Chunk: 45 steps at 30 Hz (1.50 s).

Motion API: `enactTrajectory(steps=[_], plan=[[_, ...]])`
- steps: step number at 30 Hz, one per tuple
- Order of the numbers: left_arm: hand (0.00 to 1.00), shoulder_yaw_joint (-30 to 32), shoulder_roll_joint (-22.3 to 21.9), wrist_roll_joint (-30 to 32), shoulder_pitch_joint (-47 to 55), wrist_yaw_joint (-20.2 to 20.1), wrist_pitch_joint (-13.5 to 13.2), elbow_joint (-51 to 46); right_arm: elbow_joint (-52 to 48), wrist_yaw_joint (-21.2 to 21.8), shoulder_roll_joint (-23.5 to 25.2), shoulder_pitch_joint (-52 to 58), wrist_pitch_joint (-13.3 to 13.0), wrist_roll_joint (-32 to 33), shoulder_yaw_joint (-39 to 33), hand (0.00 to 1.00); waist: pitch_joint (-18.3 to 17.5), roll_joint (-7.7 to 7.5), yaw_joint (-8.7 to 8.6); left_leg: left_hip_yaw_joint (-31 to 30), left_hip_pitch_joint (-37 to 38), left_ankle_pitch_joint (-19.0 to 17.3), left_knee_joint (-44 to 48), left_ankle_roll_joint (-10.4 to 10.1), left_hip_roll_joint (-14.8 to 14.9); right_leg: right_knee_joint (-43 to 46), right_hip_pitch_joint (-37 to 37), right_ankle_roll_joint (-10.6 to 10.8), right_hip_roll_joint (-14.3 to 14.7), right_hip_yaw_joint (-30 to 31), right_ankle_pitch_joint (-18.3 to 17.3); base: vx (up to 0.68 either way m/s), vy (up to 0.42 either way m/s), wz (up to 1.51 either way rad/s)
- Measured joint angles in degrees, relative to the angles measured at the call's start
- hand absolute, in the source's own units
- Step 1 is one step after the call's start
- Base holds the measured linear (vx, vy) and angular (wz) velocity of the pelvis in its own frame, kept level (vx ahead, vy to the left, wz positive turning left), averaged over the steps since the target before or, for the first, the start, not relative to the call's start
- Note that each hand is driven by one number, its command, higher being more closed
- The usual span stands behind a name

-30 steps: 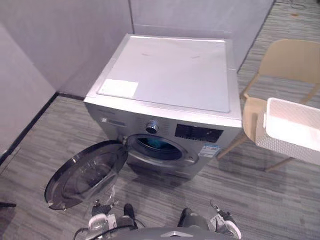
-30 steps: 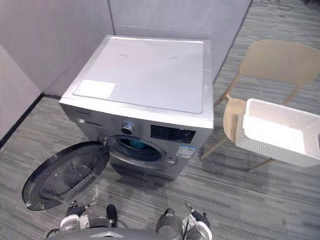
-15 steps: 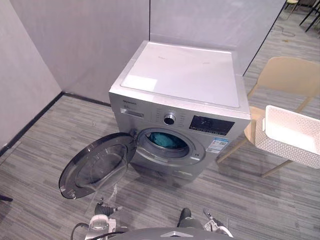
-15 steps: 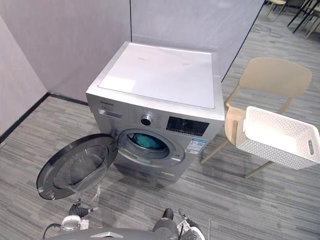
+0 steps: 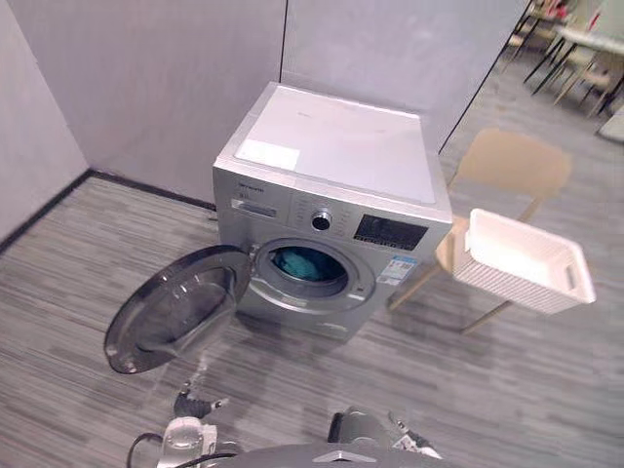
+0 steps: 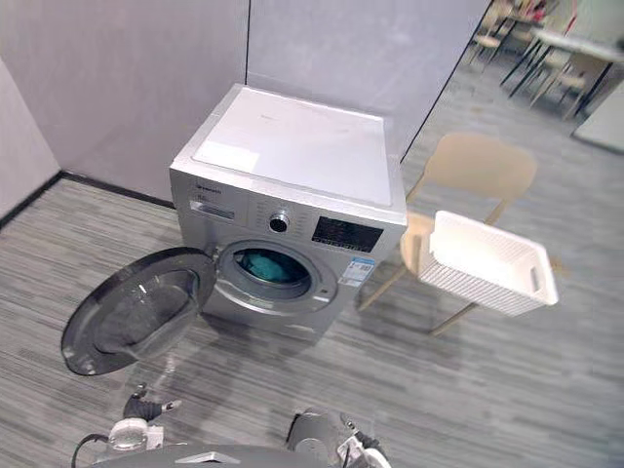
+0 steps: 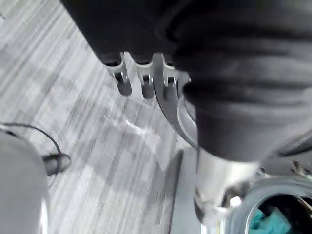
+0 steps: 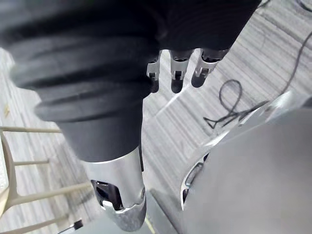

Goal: Pick up the laundry basket with both hands and put the clothes into the washing machine.

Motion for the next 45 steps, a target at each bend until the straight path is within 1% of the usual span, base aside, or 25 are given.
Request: enactTrajectory(steps=[1, 2, 3, 4, 5, 7, 8, 9, 10, 11, 14, 17, 20, 22, 26, 31, 32, 35, 37, 38, 40, 41, 43, 44, 45], plan=[[0.0, 0.5, -0.4, -0.4, 0.2, 0.0, 0.0, -0.1, 0.0, 0.0, -0.3, -0.1, 0.1, 0.0, 0.0, 0.0, -0.2, -0.11, 0.19, -0.1, -0.1, 0.7, -0.1, -0.1, -1.0, -4.6, 2.6, -0.5, 0.5, -0.5, -3.2, 0.03, -0.075, -0.04], [0.0, 0.5, -0.9, -0.8, 0.5, 0.0, 0.1, -0.1, -0.2, 0.1, -0.7, -0.2, 0.1, 0.0, -0.1, 0.0, -0.1, 0.79, -0.2, -0.3, -0.2, 1.1, -0.2, 0.0, -1.0, -6.8, 3.7, -0.8, 0.8, -1.1, -4.0, 0.0, -0.054, 0.03], [0.0, 0.5, -2.1, -1.6, 0.9, 0.0, 0.1, -0.8, -0.4, 0.2, -1.6, -0.6, 0.2, 0.0, -0.5, 0.0, -0.5, 2.66, -0.46, -0.8, -0.9, 1.5, -0.6, 0.0, -1.0, -13.0, 6.3, -1.2, 1.8, -1.0, -5.4, -0.02, -0.032, 0.09], [0.0, 0.6, -3.2, -2.4, 1.1, 0.1, 0.0, -1.7, -0.3, 0.2, -2.2, -0.6, 0.4, -0.1, -0.9, 0.0, -0.9, 3.29, -0.14, -0.5, -1.7, 2.6, -1.9, 0.1, -1.3, -20.0, 8.4, -1.8, 2.5, -1.0, -6.2, -0.05, -0.022, 0.0], [0.0, 0.7, -3.5, -2.8, 1.1, 0.1, 0.0, -2.2, -0.3, 0.2, -2.5, -0.9, 0.4, -0.1, -0.9, 0.0, -1.4, 4.24, 0.22, 0.0, -2.1, 3.3, -2.7, 0.0, -1.4, -23.4, 9.3, -2.1, 3.0, -0.9, -6.4, -0.1, -0.016, -0.28], [0.0, 1.6, -4.0, -4.9, 1.9, 0.4, -0.1, -3.4, -0.1, 0.2, -2.6, -2.8, 0.4, -1.5, -0.5, 0.0, -1.4, 4.48, 1.08, 1.5, -3.2, 5.3, -5.2, -0.3, -1.3, -32.7, 10.9, -3.3, 4.6, -0.4, -6.1, -0.12, -0.026, -0.44], [0.0, 1.7, -4.0, -6.1, 1.9, 0.7, -0.1, -3.4, -0.1, 0.2, -2.4, -3.5, 0.4, -2.2, -0.2, 0.0, -1.4, 4.21, 1.41, 2.1, -3.7, 6.1, -6.0, -0.4, -1.1, -35.9, 11.4, -3.3, 5.2, 0.0, -6.1, -0.18, -0.082, -0.4], [0.0, 1.7, -3.7, -7.2, 1.9, 1.4, -0.1, -3.6, -0.1, 0.2, -2.4, -4.3, 0.4, -2.2, 0.4, 0.0, -1.3, 3.96, 1.7, 2.5, -4.3, 7.0, -6.8, -0.7, -0.8, -38.7, 11.5, -2.7, 6.0, 0.3, -5.7, -0.19, -0.089, -0.26], [0.0, 1.7, -3.5, -8.0, 1.9, 1.6, -0.1, -4.1, -0.1, 0.1, -2.4, -4.5, 0.4, -2.2, 0.6, 0.0, -1.3, 4.01, 1.68, 2.5, -4.6, 7.6, -7.4, -0.8, -0.6, -39.6, 11.4, -2.5, 6.4, 0.4, -5.2, -0.26, -0.107, -0.04], [0.0, 1.7, -4.4, -9.8, 3.0, 1.8, -0.1, -8.0, -0.2, 0.0, -2.4, -4.4, 0.4, -2.2, 1.3, 0.0, -1.3, 3.94, 1.68, 2.0, -4.9, 8.9, -9.1, -1.5, -0.3, -41.4, 11.3, -2.0, 7.2, 0.3, -4.8, -0.17, -0.056, 0.11], [0.0, 1.6, -5.6, -11.1, 5.0, 1.8, -0.3, -14.7, -0.3, -0.1, -2.5, -3.2, 0.4, -2.2, 2.5, 0.0, -1.5, 3.83, 1.74, 1.1, -6.0, 9.5, -9.4, -2.0, -0.1, -42.8, 11.2, -1.8, 7.6, -0.8, -4.6, -0.12, -0.03, 0.15], [0.0, 1.9, -6.2, -11.2, 7.0, 2.0, -0.7, -23.5, -1.0, -0.1, -2.5, -0.6, -0.1, -2.2, 2.8, 0.0, -1.5, 4.2, 1.61, -1.3, -7.5, 9.6, -9.7, -2.1, -0.2, -43.5, 11.2, -1.4, 7.9, -2.1, -4.8, -0.06, -0.008, 0.32], [0.0, 4.4, -6.2, -11.0, 7.7, 2.8, -1.5, -29.9, -2.9, -0.1, -2.2, 3.4, -0.2, -2.2, 2.8, 0.0, -1.5, 4.66, 1.76, -2.6, -8.1, 9.6, -9.7, -2.1, -0.4, -43.4, 11.3, -1.2, 7.8, -4.0, -5.0, 0.01, -0.005, 0.26], [0.0, 7.5, -6.2, -10.0, 7.6, 4.7, -1.6, -33.3, -4.8, -0.1, -2.1, 5.0, -0.2, -2.2, 2.7, 0.0, -2.1, 5.18, 1.72, -2.0, -8.8, 10.2, -9.7, -2.0, -0.2, -43.3, 10.8, -1.2, 7.7, -4.3, -5.0, 0.03, -0.006, 0.02], [0.0, 10.7, -5.4, -9.9, 3.6, 7.3, -1.7, -37.5, -5.5, -0.1, -1.8, 5.2, -0.2, -2.3, 2.9, 0.0, -2.5, 5.06, 1.93, 0.1, -10.9, 10.4, -9.5, -2.0, 0.5, -43.0, 8.8, -1.1, 7.7, -5.3, -5.0, 0.05, -0.014, -0.01], [0.0, 13.1, -3.4, -9.2, -3.4, 11.0, -1.6, -41.4, -7.1, 0.0, -0.6, 4.8, 0.0, -4.5, 3.0, 0.0, -3.1, 3.52, 2.12, 2.0, -14.3, 10.9, -9.3, -2.2, 1.2, -42.8, 4.8, -1.3, 8.2, -4.2, -4.3, 0.1, -0.021, -0.15], [0.0, 13.6, -2.5, -8.8, -5.3, 11.6, -1.4, -41.5, -7.1, 0.0, -0.6, 4.2, 0.0, -4.5, 3.0, 0.0, -3.1, 3.12, 2.1, 2.3, -15.2, 11.2, -9.3, -1.7, 1.3, -43.2, 3.8, -2.1, 8.4, -3.9, -3.7, 0.1, -0.019, -0.18], [0.0, 15.0, -0.7, -9.0, -10.7, 13.1, -1.3, -39.9, -6.9, 0.1, -0.6, 3.3, 0.1, -4.5, 2.9, 0.0, -2.4, 1.96, 1.91, 2.6, -16.2, 11.3, -9.3, -1.6, 1.5, -44.3, 3.0, -4.1, 8.9, -3.4, -2.0, 0.12, -0.011, -0.11], [0.0, 16.3, 2.8, -9.1, -16.3, 14.0, -1.2, -35.4, -6.4, 0.2, -0.8, 1.5, 0.1, -4.5, 3.0, 0.0, -1.5, 0.45, 1.8, 2.6, -16.9, 11.3, -9.3, -1.6, 1.8, -44.4, 1.9, -5.5, 9.4, -2.3, -1.1, 0.07, -0.005, -0.11], [0.0, 16.7, 3.9, -9.4, -17.9, 14.2, -1.2, -34.1, -6.3, 0.3, -0.9, 0.7, 0.1, -4.5, 3.0, 0.0, -1.3, 0.08, 1.8, 2.6, -17.4, 11.3, -9.2, -1.6, 2.0, -44.4, 1.3, -5.8, 9.5, -2.3, -0.7, 0.04, -0.005, -0.17], [0.0, 18.5, 9.5, -11.6, -25.0, 15.2, -0.8, -27.4, -5.8, 0.3, -2.0, -2.4, 0.1, -4.5, 4.7, 0.0, 1.2, -1.31, 1.75, 3.0, -18.6, 11.3, -8.7, -1.6, 2.6, -44.7, 0.0, -7.4, 10.2, -1.3, 1.4, 0.01, 0.005, -0.18], [0.0, 18.9, 11.4, -12.3, -26.9, 15.4, -0.7, -25.4, -5.9, 0.4, -2.2, -2.9, 0.1, -4.5, 5.4, 0.0, 2.0, -1.85, 1.8, 3.2, -18.7, 11.3, -8.5, -1.6, 2.7, -44.9, -0.2, -7.3, 10.3, -0.8, 1.6, -0.02, 0.008, -0.24], [0.0, 19.6, 19.4, -15.9, -34.6, 15.8, -0.5, -16.8, -6.4, 0.4, -3.0, -4.9, -0.1, -4.4, 7.5, 0.0, 4.4, -3.86, 1.87, 3.5, -19.6, 11.3, -7.9, -1.5, 3.1, -45.9, -0.9, -7.4, 10.6, 0.0, 3.0, -0.04, -0.002, -0.23], [0.0, 19.5, 21.0, -16.6, -36.7, 15.8, -0.5, -14.9, -6.7, 0.4, -3.1, -5.1, -0.2, -4.3, 7.8, 0.0, 4.9, -4.07, 1.87, 3.5, -19.9, 11.3, -7.9, -1.5, 3.3, -46.2, -1.1, -7.1, 10.8, 0.2, 3.4, -0.05, -0.001, -0.14], [0.0, 19.3, 24.4, -18.1, -40.6, 15.9, -0.5, -11.7, -7.1, 0.4, -3.4, -5.7, -0.2, -4.1, 8.9, 0.0, 6.5, -4.75, 1.88, 3.5, -20.1, 11.3, -7.8, -1.5, 3.6, -46.6, -1.2, -7.5, 11.2, 0.8, 4.3, -0.04, 0.007, -0.09]])
